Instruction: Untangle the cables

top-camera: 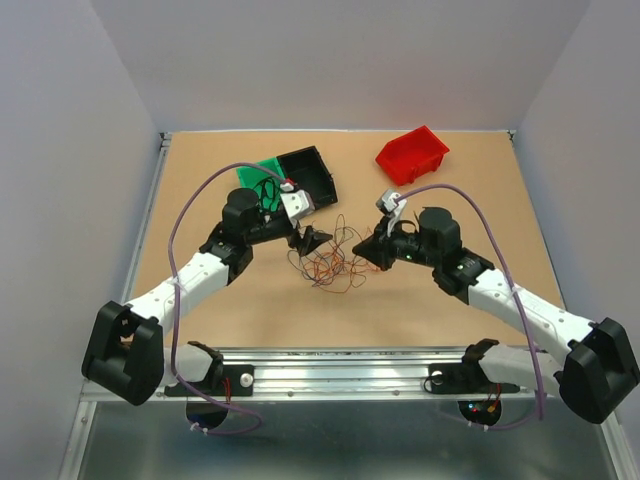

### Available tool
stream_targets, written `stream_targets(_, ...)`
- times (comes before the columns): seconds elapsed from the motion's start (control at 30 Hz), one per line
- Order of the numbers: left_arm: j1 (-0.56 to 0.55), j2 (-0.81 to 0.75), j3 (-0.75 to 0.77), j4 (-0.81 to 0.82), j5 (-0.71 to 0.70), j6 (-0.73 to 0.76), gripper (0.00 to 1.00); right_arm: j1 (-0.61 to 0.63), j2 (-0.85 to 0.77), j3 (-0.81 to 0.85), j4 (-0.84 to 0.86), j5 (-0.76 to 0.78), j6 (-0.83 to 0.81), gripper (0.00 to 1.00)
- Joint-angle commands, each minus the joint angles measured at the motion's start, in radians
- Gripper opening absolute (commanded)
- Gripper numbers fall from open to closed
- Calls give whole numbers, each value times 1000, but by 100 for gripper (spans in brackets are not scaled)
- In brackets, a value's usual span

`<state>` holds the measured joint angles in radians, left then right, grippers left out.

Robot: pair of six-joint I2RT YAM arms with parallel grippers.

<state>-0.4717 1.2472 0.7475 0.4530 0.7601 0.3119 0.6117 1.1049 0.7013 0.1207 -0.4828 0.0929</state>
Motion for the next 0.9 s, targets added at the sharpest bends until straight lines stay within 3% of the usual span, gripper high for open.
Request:
stream_targets(0.0, -1, -29, -8, 65, 119, -14, 87, 23, 9, 4, 66, -33, -28, 1)
stream_targets(0.3, -1, 11, 15, 12, 298, 27, 87, 52, 55, 33, 76, -23, -38, 1)
stream_targets(0.87, -16, 126, 90, -89, 246, 66, 83, 79, 61, 32, 137, 3, -33, 1)
